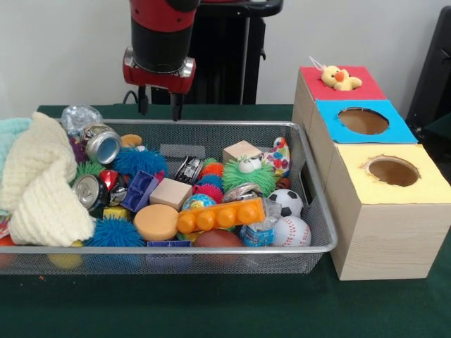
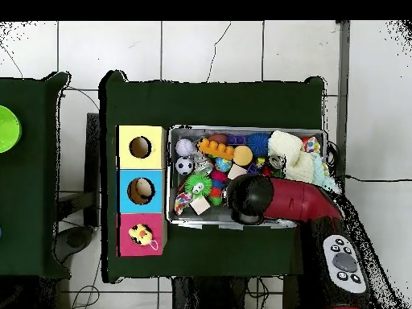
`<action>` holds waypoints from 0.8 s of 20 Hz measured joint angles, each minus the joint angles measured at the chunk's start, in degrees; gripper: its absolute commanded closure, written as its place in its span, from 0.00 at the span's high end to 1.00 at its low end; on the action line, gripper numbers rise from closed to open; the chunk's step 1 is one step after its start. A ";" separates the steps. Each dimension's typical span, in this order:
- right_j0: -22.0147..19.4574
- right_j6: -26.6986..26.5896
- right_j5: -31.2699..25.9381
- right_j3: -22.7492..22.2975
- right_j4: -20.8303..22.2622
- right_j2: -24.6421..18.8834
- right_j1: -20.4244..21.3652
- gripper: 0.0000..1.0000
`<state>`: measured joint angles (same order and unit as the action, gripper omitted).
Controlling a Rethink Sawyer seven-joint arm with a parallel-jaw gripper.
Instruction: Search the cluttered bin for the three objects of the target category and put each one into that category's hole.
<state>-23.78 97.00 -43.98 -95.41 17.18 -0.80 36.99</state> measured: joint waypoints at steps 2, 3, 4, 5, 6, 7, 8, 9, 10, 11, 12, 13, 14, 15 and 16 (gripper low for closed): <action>-0.02 0.00 -0.01 -0.43 0.01 -0.20 0.55 1.00; -0.05 0.00 -0.01 -0.68 0.02 -0.20 0.65 1.00; -0.08 0.00 0.00 -0.93 0.04 -0.20 0.75 1.00; -0.16 0.00 0.11 -1.38 0.13 -0.20 0.75 1.00; -0.30 0.00 0.57 -2.21 0.66 -0.19 0.55 1.00; -0.37 0.00 1.00 -2.73 1.12 -0.14 0.31 1.00; -0.45 0.00 1.43 -3.25 1.57 -0.10 0.06 1.00; -0.53 0.00 2.04 -3.76 2.13 -0.01 -0.30 1.00; -0.62 0.00 2.73 -4.30 2.74 0.09 -0.73 1.00; -0.74 0.00 3.50 -4.83 3.39 0.22 -1.24 1.00; -0.90 0.00 4.25 -5.39 4.01 0.35 -1.79 1.00; -1.10 0.00 5.04 -5.95 4.54 0.48 -2.38 1.00; -1.34 0.00 5.92 -6.46 5.09 0.60 -3.03 1.00; -1.60 0.00 6.80 -6.87 5.72 0.67 -3.69 1.00; -1.79 0.00 7.54 -7.14 6.21 0.77 -4.27 1.00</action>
<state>-25.57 97.00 -36.44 -102.55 23.39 -0.04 32.73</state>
